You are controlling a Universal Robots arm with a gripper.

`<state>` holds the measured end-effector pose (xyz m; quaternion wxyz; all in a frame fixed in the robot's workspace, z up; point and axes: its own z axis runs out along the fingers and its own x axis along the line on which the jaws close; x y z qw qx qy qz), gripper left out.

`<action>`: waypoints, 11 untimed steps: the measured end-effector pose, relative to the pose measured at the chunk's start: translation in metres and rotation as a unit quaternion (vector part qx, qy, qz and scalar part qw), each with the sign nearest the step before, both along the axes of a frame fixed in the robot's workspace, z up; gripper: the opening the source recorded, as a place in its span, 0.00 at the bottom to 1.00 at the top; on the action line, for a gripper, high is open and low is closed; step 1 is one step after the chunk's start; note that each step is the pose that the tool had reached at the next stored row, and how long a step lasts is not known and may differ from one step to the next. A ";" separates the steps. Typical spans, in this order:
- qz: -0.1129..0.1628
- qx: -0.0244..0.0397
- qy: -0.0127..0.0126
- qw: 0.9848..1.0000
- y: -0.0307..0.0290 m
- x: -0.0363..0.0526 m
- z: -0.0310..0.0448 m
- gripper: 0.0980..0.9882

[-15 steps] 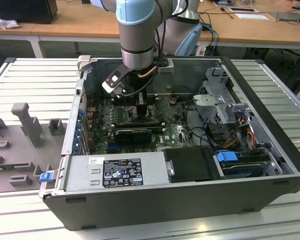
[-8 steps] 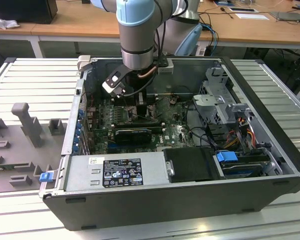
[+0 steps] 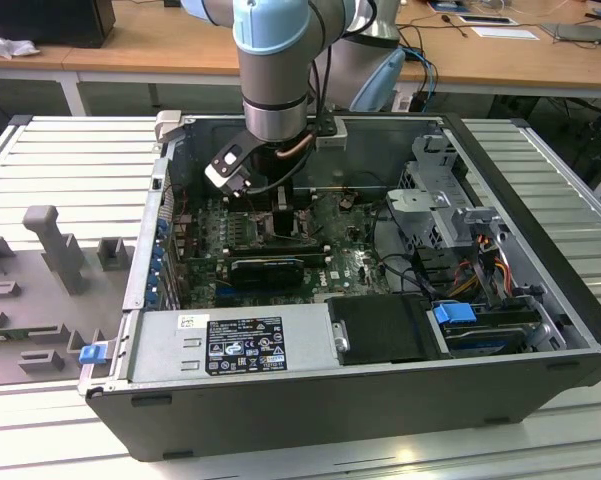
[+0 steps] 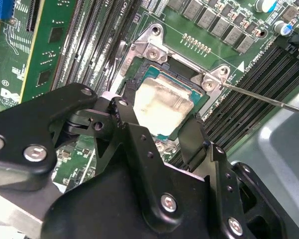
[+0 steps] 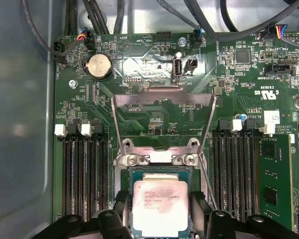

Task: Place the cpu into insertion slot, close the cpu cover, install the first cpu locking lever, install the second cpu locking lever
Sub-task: 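Place the cpu into insertion slot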

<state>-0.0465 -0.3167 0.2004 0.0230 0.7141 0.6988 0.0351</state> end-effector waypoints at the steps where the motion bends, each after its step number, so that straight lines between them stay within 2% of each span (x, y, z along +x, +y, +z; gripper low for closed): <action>1: 0.000 0.000 0.000 1.000 0.0000 0.0000 0.0000 0.57; 6: 0.000 0.000 0.000 1.000 0.0000 0.0001 0.0016 0.57; 11: 0.000 0.000 0.000 1.000 0.0000 0.0001 0.0082 0.57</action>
